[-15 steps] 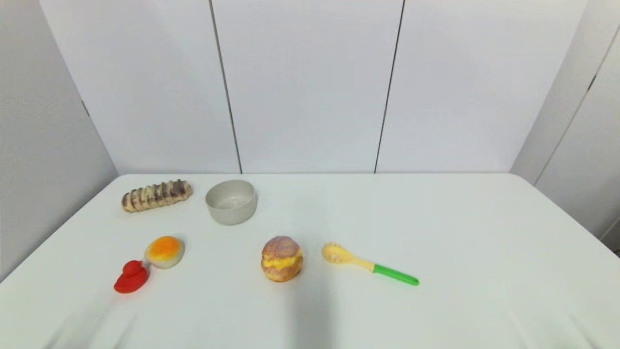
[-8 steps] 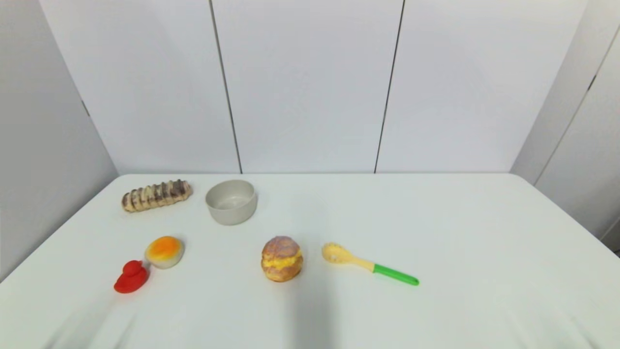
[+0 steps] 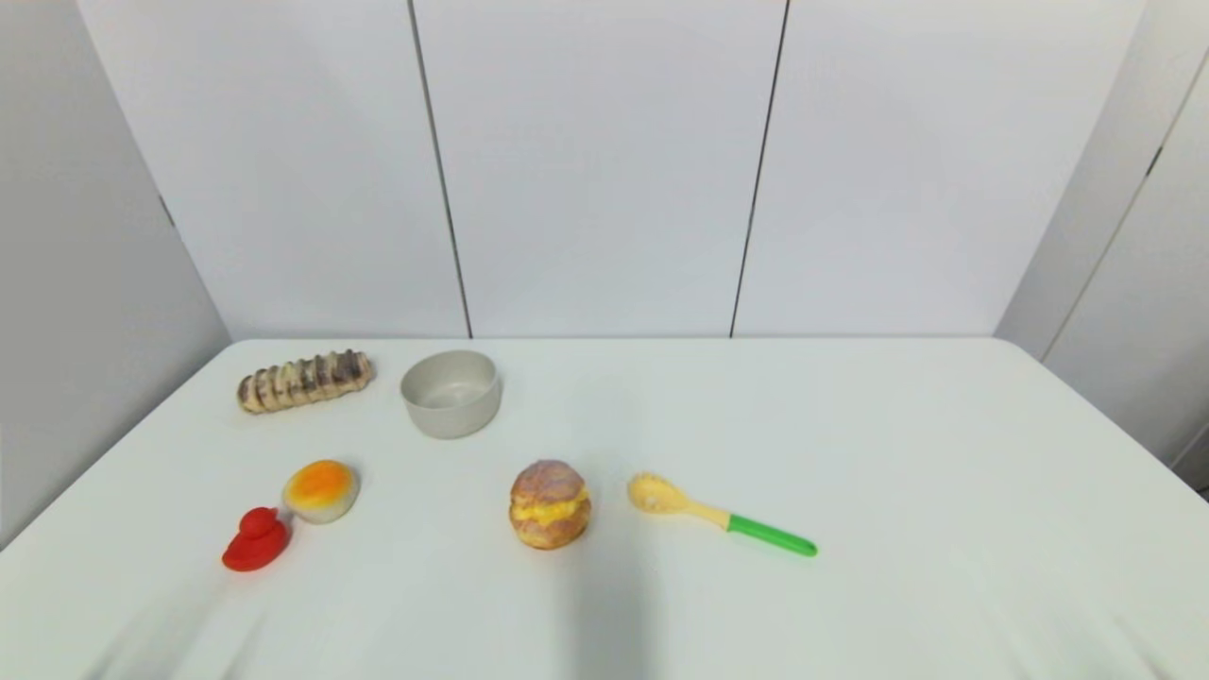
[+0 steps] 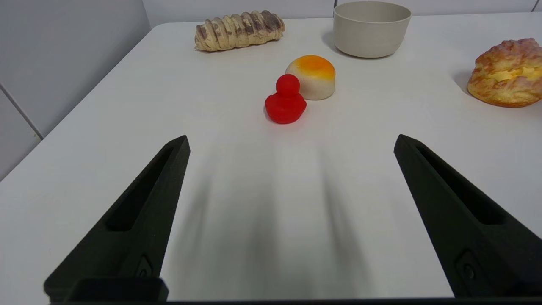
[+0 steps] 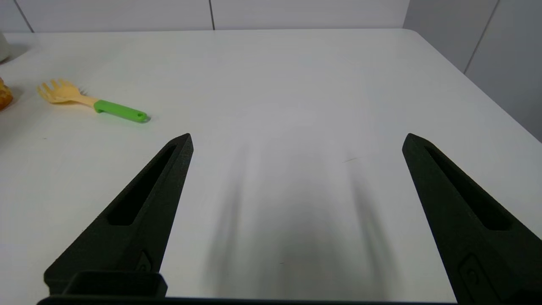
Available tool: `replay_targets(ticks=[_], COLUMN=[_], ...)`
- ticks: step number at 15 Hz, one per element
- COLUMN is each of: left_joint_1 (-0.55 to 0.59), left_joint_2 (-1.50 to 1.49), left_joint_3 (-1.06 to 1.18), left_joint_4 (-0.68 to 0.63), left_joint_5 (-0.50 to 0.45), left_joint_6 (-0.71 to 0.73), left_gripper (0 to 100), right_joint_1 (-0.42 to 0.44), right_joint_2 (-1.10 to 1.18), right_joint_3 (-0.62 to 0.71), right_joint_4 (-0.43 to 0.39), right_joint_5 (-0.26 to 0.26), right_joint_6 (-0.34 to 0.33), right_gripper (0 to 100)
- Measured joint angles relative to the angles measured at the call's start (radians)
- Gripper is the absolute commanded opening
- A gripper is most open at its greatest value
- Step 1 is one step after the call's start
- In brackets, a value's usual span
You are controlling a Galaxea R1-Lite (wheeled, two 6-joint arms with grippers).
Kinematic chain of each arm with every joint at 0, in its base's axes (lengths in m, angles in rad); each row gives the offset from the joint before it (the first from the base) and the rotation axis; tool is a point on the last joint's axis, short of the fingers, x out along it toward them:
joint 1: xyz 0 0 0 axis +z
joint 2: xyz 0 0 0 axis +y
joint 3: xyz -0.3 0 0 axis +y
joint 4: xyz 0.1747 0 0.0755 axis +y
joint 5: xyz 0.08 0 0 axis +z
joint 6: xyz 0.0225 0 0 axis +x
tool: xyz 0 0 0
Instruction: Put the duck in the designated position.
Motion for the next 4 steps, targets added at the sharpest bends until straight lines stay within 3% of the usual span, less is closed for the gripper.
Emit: replay_targets(ticks=[4], left_joint_1=[0.000], left_joint_2=[0.000], left_joint_3=[0.000], left_joint_4=[0.000], left_joint_5=[0.000], left_joint_6=[0.000], left_gripper=[100], right_joint_1=[0.000], right_joint_2=[0.000], right_joint_3=[0.000], right_joint_4=[0.000], right_joint_5=[0.000], right_joint_6=[0.000], right_gripper=[100])
